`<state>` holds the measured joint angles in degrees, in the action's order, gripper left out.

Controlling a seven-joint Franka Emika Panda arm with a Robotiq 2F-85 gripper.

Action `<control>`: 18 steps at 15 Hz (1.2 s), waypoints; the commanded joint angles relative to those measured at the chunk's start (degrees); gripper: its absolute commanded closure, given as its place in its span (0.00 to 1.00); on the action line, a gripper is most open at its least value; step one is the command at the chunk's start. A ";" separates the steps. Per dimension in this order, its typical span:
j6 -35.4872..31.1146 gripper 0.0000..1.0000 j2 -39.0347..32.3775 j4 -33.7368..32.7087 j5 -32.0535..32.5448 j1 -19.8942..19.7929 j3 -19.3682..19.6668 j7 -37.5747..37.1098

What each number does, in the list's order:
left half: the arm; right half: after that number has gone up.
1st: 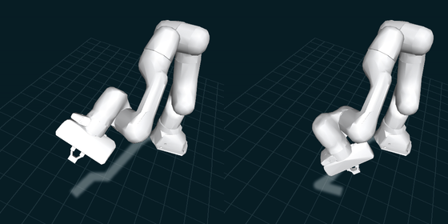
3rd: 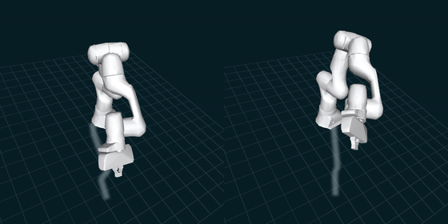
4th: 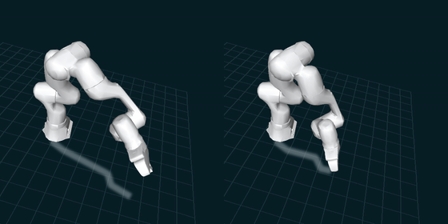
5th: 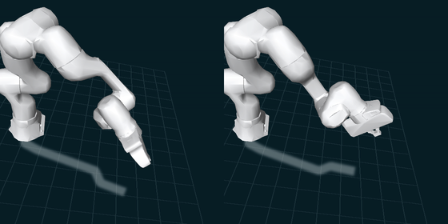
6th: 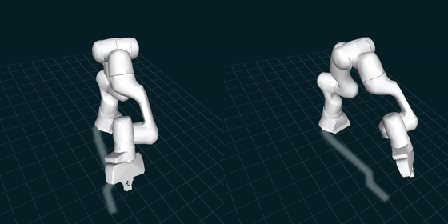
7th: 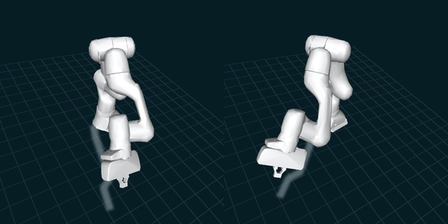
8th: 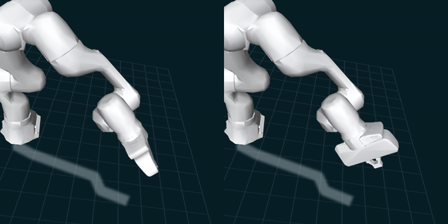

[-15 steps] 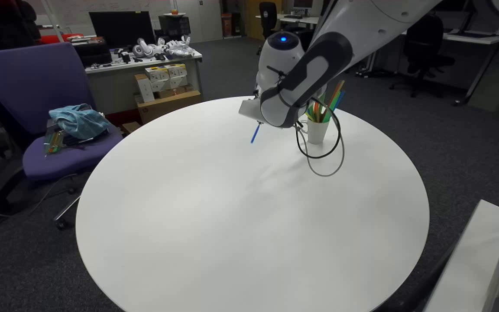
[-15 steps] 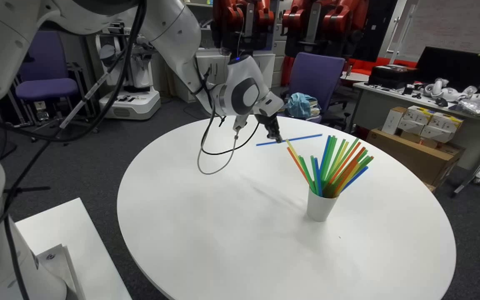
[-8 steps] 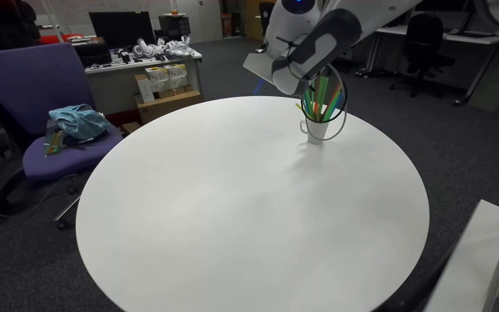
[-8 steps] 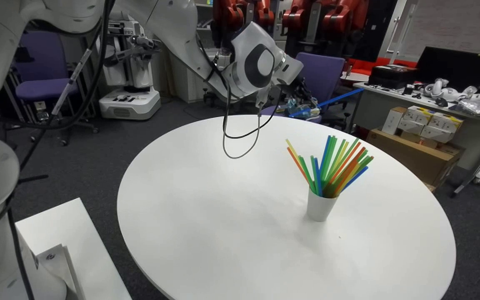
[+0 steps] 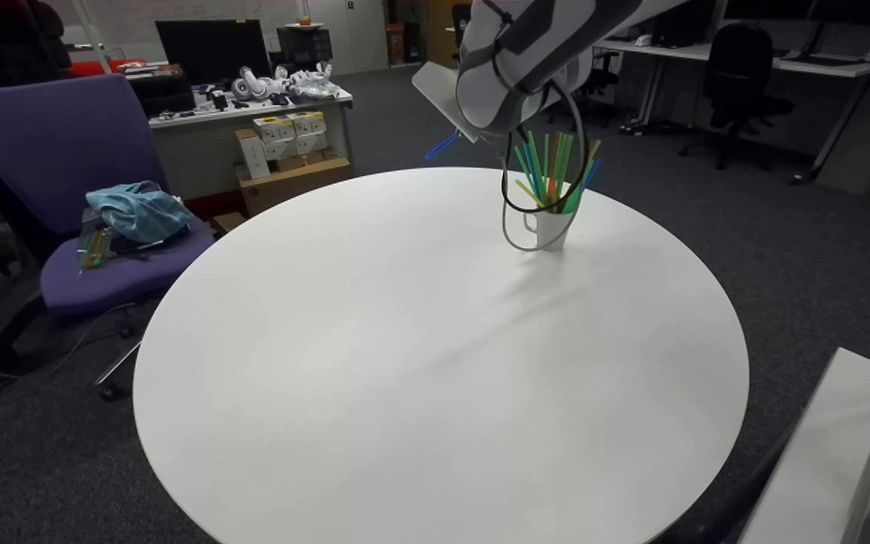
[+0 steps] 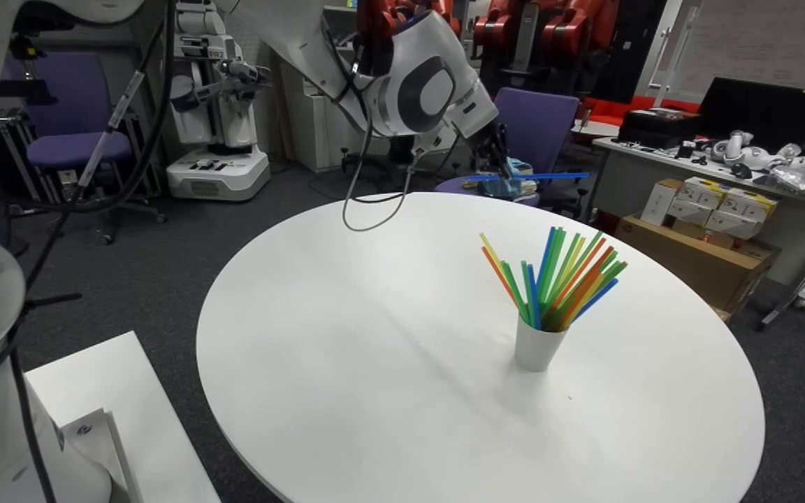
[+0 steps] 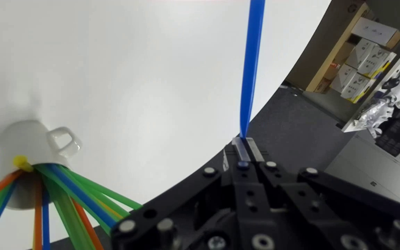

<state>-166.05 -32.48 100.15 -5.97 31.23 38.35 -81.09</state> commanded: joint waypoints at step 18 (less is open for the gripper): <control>28.51 1.00 8.68 -6.25 -46.78 -43.69 -35.99 8.56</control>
<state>-142.18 -24.64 95.68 -46.73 -10.63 2.54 -70.96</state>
